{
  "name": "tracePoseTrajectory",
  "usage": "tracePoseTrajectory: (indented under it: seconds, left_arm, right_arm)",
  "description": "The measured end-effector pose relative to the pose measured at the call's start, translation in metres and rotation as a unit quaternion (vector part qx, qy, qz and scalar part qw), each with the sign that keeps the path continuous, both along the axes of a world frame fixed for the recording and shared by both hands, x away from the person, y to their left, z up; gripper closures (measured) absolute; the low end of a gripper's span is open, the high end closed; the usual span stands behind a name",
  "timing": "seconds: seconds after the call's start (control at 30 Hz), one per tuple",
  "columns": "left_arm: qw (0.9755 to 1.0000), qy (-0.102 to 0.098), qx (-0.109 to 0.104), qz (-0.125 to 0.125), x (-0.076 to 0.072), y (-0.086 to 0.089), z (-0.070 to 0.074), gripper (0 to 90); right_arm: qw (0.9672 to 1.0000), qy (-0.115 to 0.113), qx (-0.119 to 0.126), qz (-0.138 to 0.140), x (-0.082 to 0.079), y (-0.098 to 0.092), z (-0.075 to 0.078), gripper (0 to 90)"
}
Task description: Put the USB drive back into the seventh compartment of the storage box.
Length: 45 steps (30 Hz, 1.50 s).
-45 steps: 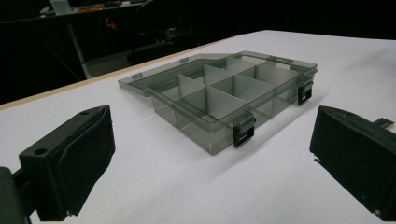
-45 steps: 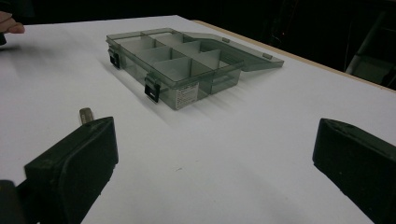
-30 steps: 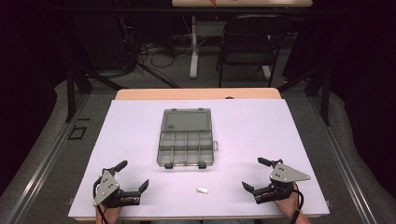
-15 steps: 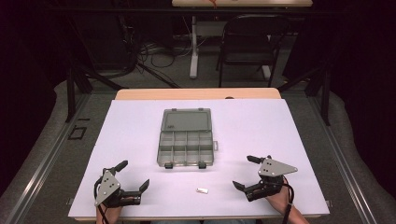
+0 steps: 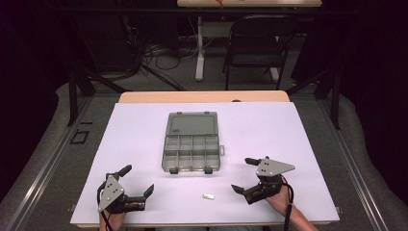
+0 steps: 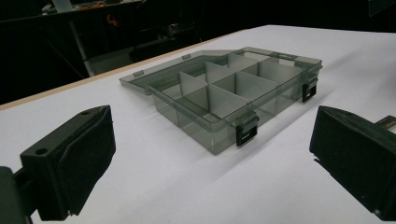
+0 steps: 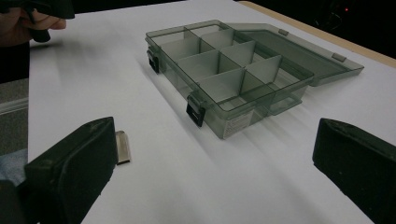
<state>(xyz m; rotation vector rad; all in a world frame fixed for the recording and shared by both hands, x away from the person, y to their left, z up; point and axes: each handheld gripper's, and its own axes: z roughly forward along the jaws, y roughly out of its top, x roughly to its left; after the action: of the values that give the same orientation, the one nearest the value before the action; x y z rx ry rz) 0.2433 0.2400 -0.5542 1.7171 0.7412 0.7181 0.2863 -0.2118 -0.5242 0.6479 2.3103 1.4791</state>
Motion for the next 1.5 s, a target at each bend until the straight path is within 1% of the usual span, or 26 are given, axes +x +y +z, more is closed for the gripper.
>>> tracePoseTrajectory:
  seconds: [0.23,0.47,0.8,0.87,0.93,1.13,1.17,1.2,1.23,1.33,1.5]
  left_arm:
    - [1.0000,0.004,-0.001,-0.002,0.000,0.000,0.000,0.4]
    - [1.0000,0.002,-0.002,-0.002,0.000,0.000,0.001,0.4]
    - [1.0000,0.005,-0.002,-0.002,0.000,-0.001,0.001,0.4]
    - [1.0000,0.005,0.002,-0.003,0.001,-0.001,0.001,0.4]
    - [1.0000,0.005,-0.001,-0.003,0.001,-0.001,0.001,0.4]
    - [1.0000,0.005,0.001,-0.003,0.000,0.000,0.001,0.4]
    - [1.0000,0.005,0.001,-0.004,0.000,0.000,0.001,0.4]
    - [1.0000,0.005,0.003,-0.004,0.000,0.000,0.001,0.4]
    - [1.0000,0.006,0.003,-0.004,0.000,0.000,0.001,0.4]
    - [1.0000,0.006,0.000,-0.003,0.000,0.000,0.001,0.4]
    - [1.0000,0.008,0.002,-0.005,0.001,0.000,0.001,0.4]
  right_arm:
    - [0.9998,0.011,-0.004,0.015,0.008,0.012,0.000,0.0]
    - [0.9994,0.013,-0.008,0.030,0.010,0.021,0.000,0.0]
    - [0.9980,0.025,-0.016,0.055,0.014,0.035,-0.004,0.0]
    - [0.9979,0.026,-0.017,0.058,0.014,0.036,-0.005,0.0]
    - [0.9972,0.031,-0.021,0.065,0.015,0.040,-0.006,0.0]
    - [0.9960,0.036,-0.027,0.078,0.016,0.048,-0.009,0.0]
    - [0.9952,0.038,-0.032,0.084,0.016,0.052,-0.011,0.0]
    - [0.9952,0.038,-0.032,0.084,0.016,0.052,-0.011,0.0]
    - [0.9944,0.041,-0.034,0.091,0.016,0.055,-0.013,0.0]
    - [0.9934,0.048,-0.035,0.099,0.018,0.059,-0.016,0.0]
    - [0.9925,0.054,-0.034,0.104,0.017,0.063,-0.018,0.0]
